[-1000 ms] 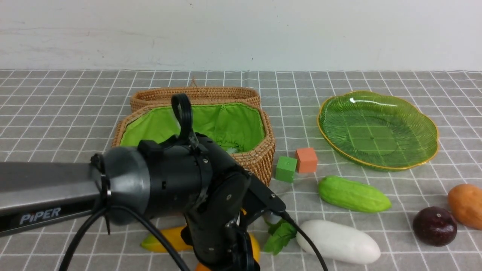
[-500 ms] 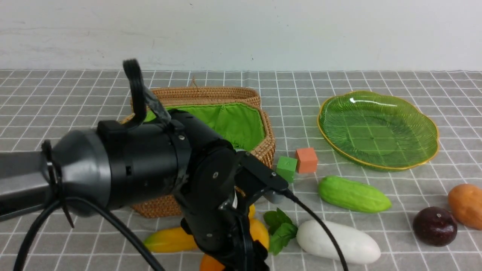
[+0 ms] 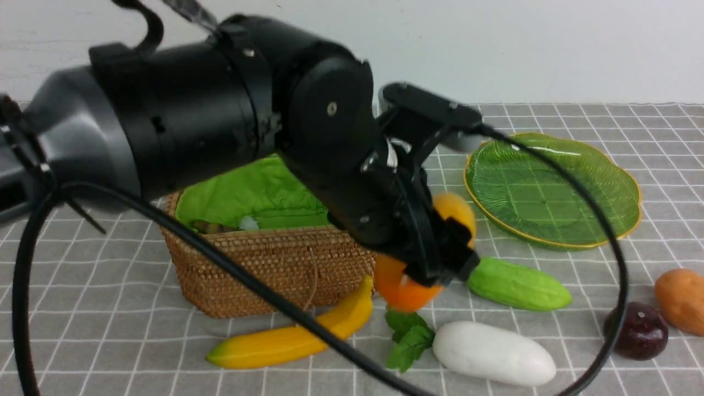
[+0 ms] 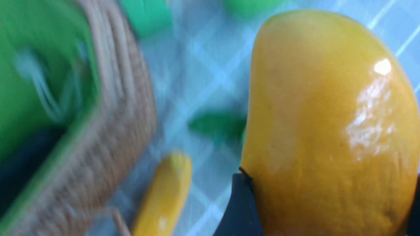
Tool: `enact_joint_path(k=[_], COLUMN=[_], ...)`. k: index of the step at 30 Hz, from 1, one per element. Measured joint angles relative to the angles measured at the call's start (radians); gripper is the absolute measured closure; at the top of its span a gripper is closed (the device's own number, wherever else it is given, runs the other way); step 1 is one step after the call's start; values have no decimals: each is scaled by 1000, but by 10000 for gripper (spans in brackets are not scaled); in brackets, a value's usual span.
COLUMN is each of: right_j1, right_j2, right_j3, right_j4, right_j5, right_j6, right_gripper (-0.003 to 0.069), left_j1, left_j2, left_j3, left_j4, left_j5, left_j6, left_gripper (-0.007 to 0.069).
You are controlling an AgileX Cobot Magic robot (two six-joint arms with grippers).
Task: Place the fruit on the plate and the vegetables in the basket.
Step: Grab the mango with your left arm and place it on the right plate
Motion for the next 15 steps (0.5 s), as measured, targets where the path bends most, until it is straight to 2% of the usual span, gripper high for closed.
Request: enact_joint_path(k=[10,12,15], right_j1=[0,0,0], right_j2=[0,0,0], right_j3=[0,0,0], right_j4=[0,0,0], right_j5=[0,0,0], right_j6=[0,0,0], right_gripper=[419,419,419], left_j1=[0,0,0], left_j2=[249,291,416], left_j3=[-457,-512,-624], left_j4=[4,4,0], left_j5=[-18,-44,-197], left_j6=[-21,-28,-38], left_gripper=[71,71,71])
